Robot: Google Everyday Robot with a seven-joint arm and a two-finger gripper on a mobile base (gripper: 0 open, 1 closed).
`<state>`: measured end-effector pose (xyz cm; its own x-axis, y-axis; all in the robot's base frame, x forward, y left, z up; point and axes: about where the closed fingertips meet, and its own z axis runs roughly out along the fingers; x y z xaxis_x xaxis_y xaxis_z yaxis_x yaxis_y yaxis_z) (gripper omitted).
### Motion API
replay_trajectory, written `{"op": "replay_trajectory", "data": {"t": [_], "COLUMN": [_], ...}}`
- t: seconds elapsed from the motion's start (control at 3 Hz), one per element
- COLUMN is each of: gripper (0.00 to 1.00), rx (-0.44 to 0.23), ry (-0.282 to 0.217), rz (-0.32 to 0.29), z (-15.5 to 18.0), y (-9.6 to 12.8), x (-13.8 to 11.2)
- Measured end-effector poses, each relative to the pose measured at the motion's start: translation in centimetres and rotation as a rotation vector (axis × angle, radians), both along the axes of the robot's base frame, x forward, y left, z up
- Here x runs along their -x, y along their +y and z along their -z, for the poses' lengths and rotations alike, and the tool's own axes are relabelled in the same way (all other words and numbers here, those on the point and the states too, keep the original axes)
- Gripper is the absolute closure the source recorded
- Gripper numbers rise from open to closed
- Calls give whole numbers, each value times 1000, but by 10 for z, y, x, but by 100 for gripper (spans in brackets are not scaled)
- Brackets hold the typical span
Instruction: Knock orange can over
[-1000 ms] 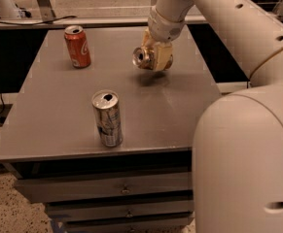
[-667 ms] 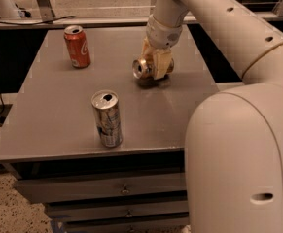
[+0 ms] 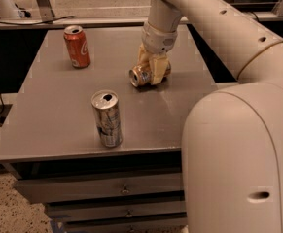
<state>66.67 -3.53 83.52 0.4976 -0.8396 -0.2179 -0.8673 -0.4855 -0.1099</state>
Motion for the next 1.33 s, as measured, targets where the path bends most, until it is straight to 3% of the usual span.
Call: {"op": "replay_trajectory", "data": {"t": [0.67, 1.0, 1.33], "gripper": [14, 0, 0], "rx": [-17, -31, -31], "ry": [-7, -22, -32], "rz": [-24, -53, -57], "z": [-5, -14, -17], "y": [9, 19, 21], "x": [4, 7, 8]}}
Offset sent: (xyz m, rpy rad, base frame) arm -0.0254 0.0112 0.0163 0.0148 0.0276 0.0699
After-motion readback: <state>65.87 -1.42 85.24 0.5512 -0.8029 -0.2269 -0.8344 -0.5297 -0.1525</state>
